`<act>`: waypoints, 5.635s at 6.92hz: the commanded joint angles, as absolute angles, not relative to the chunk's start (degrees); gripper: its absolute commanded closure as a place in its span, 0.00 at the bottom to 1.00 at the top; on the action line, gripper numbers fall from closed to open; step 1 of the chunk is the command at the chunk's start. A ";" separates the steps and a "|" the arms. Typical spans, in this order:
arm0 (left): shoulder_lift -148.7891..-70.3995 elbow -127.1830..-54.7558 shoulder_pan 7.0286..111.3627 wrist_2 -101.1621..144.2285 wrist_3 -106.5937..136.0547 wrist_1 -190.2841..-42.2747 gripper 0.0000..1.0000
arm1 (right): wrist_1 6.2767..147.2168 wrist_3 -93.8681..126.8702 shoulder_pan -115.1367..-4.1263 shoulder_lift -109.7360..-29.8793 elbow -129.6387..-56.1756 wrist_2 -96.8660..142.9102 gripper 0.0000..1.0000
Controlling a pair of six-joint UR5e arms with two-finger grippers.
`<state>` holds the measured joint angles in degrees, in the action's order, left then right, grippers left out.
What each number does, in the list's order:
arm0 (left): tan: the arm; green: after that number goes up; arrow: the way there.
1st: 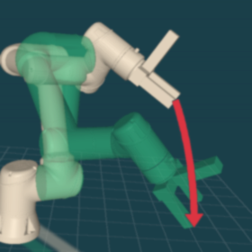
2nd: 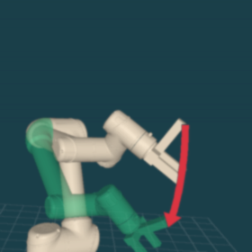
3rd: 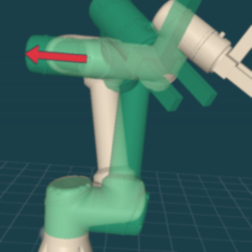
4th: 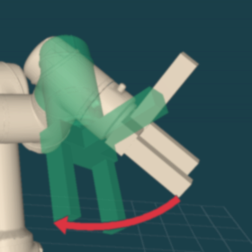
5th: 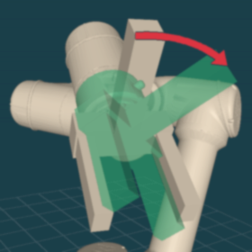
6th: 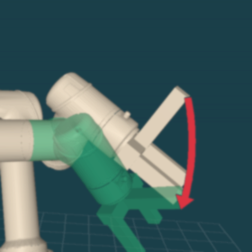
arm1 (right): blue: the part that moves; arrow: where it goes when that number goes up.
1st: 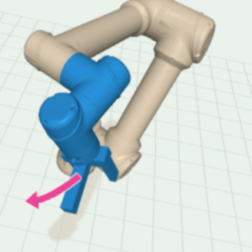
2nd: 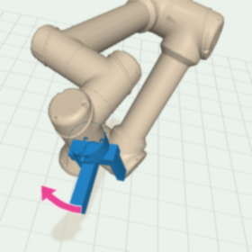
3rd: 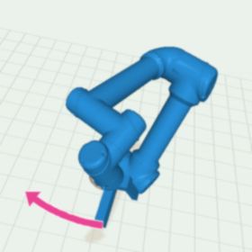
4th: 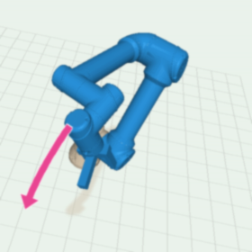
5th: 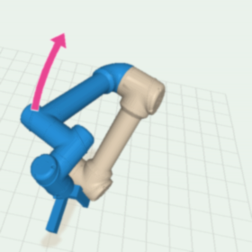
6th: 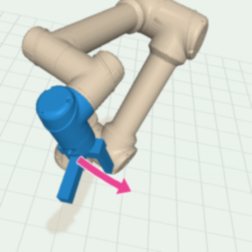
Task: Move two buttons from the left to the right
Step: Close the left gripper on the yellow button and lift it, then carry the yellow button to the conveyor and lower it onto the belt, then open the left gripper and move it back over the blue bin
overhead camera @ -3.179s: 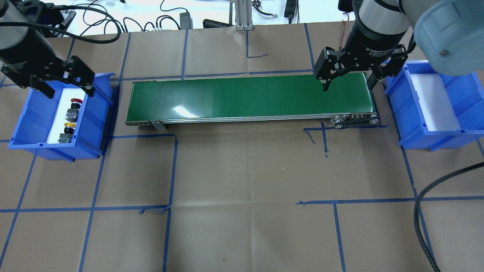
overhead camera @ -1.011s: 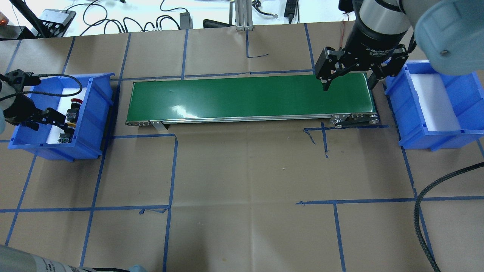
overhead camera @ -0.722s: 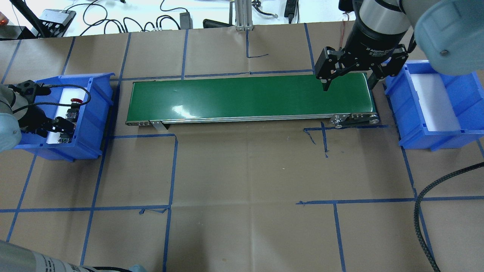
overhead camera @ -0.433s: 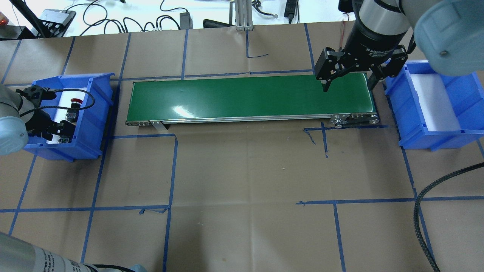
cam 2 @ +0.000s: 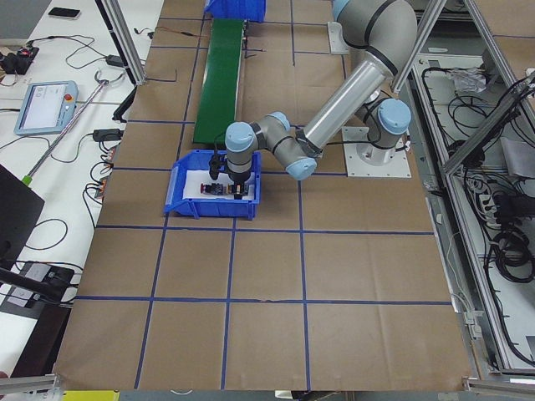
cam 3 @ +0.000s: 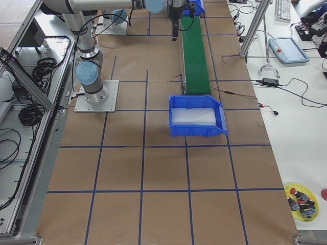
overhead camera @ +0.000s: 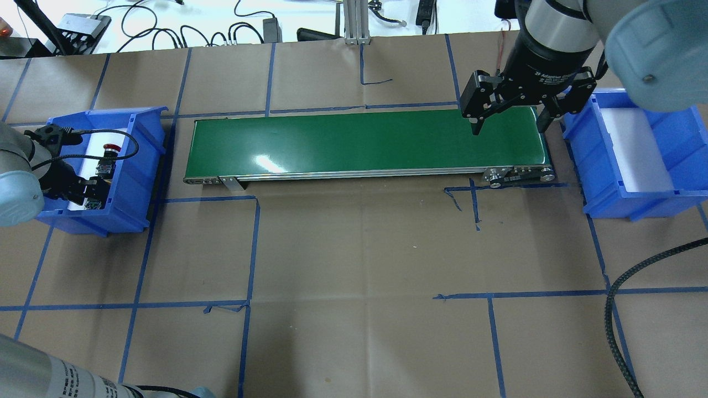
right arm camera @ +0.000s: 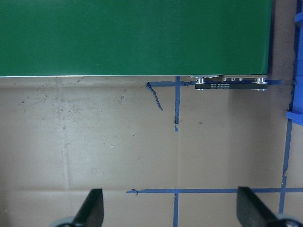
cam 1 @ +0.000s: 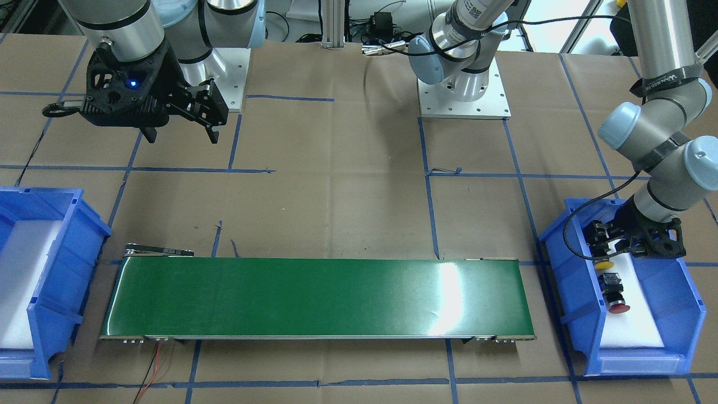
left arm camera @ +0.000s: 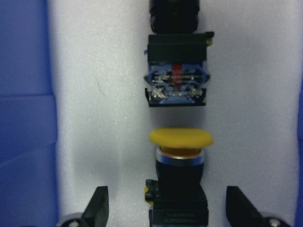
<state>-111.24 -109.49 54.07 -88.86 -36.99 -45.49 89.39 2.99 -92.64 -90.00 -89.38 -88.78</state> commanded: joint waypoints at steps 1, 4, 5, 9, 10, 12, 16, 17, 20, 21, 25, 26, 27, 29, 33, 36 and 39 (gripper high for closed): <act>-110.57 -109.25 54.23 -88.42 -36.91 -45.53 0.87 | 89.38 2.99 -92.64 -90.00 -89.38 -88.77 0.00; -108.38 -107.85 54.40 -86.85 -36.91 -46.66 0.94 | 89.47 2.90 -92.64 -90.00 -89.38 -88.77 0.00; -106.46 -106.10 54.40 -86.92 -37.09 -50.41 0.94 | 89.47 2.90 -92.64 -89.91 -89.38 -88.77 0.00; -102.39 -90.92 54.75 -87.01 -36.83 -73.78 0.94 | 89.38 2.99 -92.55 -90.00 -89.38 -88.94 0.00; -102.74 -88.36 57.19 -87.19 -35.43 -75.31 0.94 | 89.38 2.99 -92.46 -90.00 -89.38 -89.03 0.00; -103.96 -86.84 66.14 -87.45 -26.27 -74.62 0.94 | 89.38 2.99 -92.55 -90.00 -89.30 -89.03 0.00; -109.41 -87.10 80.55 -87.80 -8.56 -69.28 0.94 | 89.12 2.99 -92.72 -90.00 -89.47 -89.03 0.00; -111.60 -88.84 84.25 -90.15 -4.70 -65.52 0.94 | 89.12 2.99 -92.72 -90.00 -89.47 -89.03 0.00; -116.97 -92.80 89.12 -90.70 -2.64 -56.09 0.94 | 89.38 2.99 -92.64 -90.00 -89.30 -88.95 0.00; -117.24 -92.90 89.12 -90.70 -2.55 -56.07 0.94 | 89.30 2.99 -92.55 -90.00 -89.47 -88.95 0.00; -115.75 -91.33 89.03 -90.97 1.75 -57.03 0.00 | 89.47 2.99 -92.55 -89.91 -89.38 -88.95 0.00; -115.23 -91.06 89.03 -90.97 1.84 -57.21 0.00 | 89.56 2.90 -92.55 -89.91 -89.38 -88.95 0.00; -113.92 -90.53 88.51 -90.97 1.76 -58.00 0.00 | 89.56 2.90 -92.55 -89.91 -89.38 -88.86 0.00; -111.36 -83.72 87.55 -90.88 1.50 -68.58 0.00 | 89.65 2.90 -92.46 -89.91 -89.38 -88.77 0.00; -112.32 -75.40 81.24 -90.70 -7.17 -78.75 0.00 | 89.82 2.90 -92.46 -89.91 -89.47 -88.68 0.00; -112.50 -76.20 68.08 -90.09 -23.16 -78.75 0.00 | 89.74 2.90 -92.46 -89.91 -89.47 -88.77 0.00; -112.94 -77.86 61.27 -89.91 -32.60 -77.79 0.01 | 89.74 2.90 -92.37 -89.91 -89.47 -88.77 0.00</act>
